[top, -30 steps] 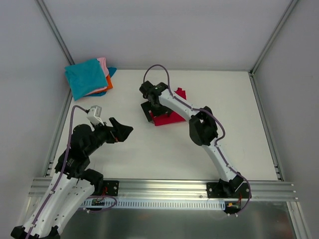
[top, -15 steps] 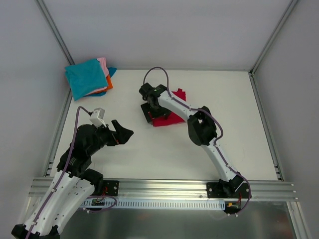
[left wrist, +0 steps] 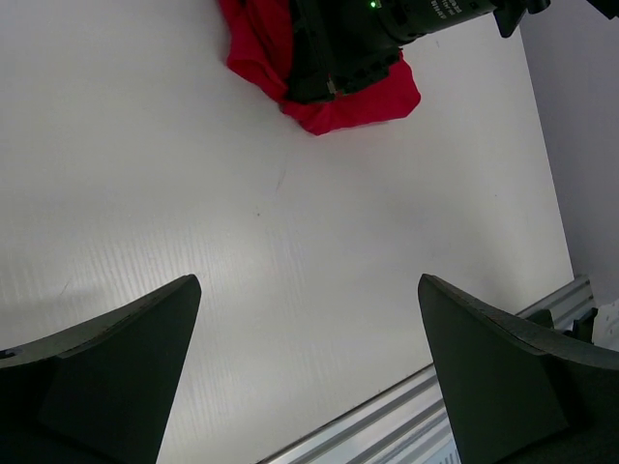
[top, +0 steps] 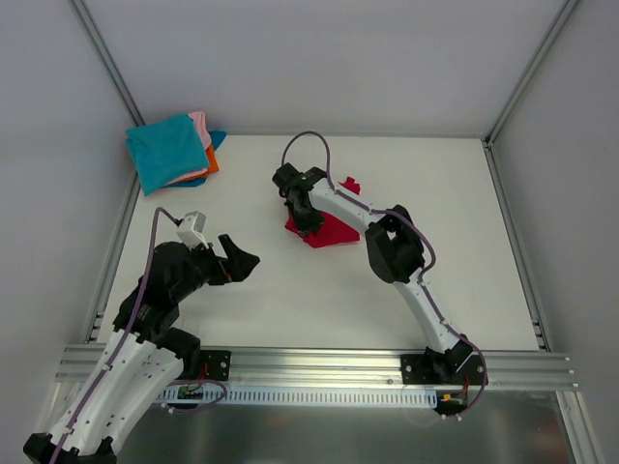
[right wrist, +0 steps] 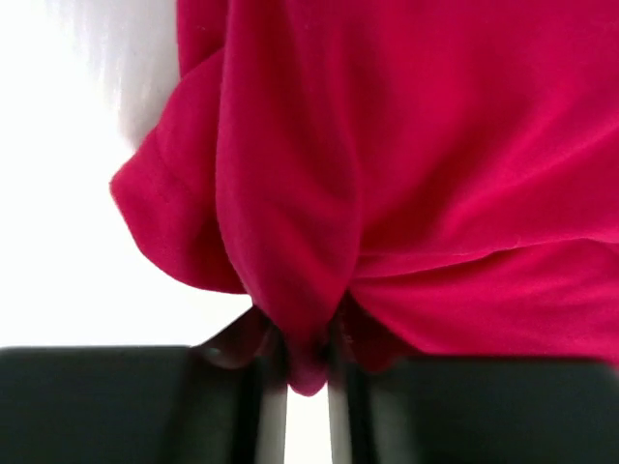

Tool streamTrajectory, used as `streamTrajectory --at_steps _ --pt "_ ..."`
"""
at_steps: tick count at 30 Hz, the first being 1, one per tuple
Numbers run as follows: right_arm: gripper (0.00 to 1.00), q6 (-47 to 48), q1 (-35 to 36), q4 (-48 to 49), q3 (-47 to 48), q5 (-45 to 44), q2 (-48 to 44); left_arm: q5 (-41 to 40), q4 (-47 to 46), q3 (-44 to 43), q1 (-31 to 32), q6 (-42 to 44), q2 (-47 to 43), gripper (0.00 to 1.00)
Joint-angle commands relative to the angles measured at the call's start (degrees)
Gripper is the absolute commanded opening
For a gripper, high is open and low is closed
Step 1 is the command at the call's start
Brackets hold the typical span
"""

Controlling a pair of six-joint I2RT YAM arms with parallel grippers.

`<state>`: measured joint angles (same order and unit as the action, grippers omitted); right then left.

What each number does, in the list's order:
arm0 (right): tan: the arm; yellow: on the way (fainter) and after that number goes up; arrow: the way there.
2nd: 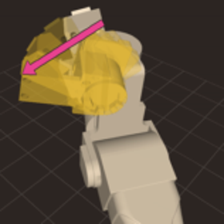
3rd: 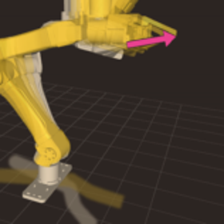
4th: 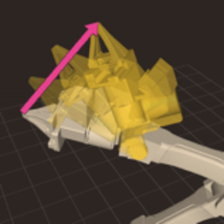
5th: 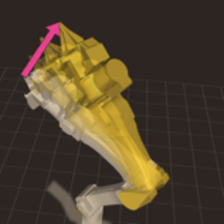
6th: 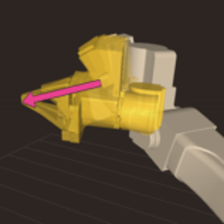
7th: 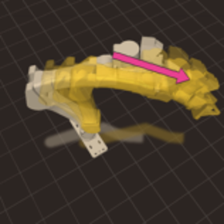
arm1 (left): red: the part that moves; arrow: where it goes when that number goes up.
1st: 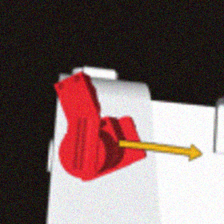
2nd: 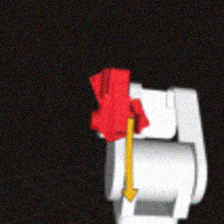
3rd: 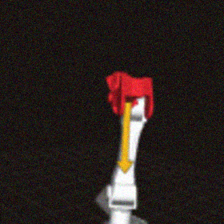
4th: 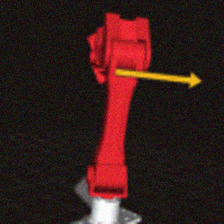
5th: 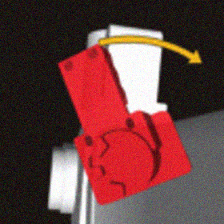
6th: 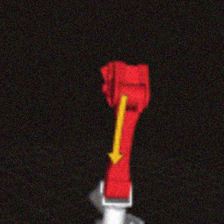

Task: Fold and stack the t-shirts
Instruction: Put the neatly folded tshirt into the corner of the board with the left arm

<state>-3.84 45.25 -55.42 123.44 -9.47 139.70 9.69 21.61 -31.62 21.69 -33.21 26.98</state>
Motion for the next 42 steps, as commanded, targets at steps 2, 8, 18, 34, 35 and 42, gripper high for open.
streamTrajectory --at_steps 2,8,18,34,35,42 --pt "0.09 -2.05 0.71 2.07 -4.95 3.24 1.55 -0.99 -3.93 1.55 0.19 0.96 2.27 0.99" --pt "0.06 -2.32 0.62 3.21 -8.91 2.8 -2.41 -1.52 -17.71 7.09 0.1 -3.08 16.06 0.99" --pt "0.06 -2.49 0.54 3.3 -13.83 2.79 -9.35 3.05 -55.32 4.02 -0.07 -11.34 52.17 0.99" --pt "0.05 -3.72 0.18 3.65 -17.62 4.11 -16.65 7.88 -90.76 3.05 -2.88 -30.67 80.67 0.99" --pt "0.05 -3.72 0.18 3.65 -17.62 4.11 -16.83 7.97 -92.6 2.88 -2.88 -31.21 81.73 0.99" --pt "0.04 -3.55 0.18 3.12 -17.09 3.94 -17.53 9.55 -92.8 -0.46 -2.8 -33.06 86.92 0.99"
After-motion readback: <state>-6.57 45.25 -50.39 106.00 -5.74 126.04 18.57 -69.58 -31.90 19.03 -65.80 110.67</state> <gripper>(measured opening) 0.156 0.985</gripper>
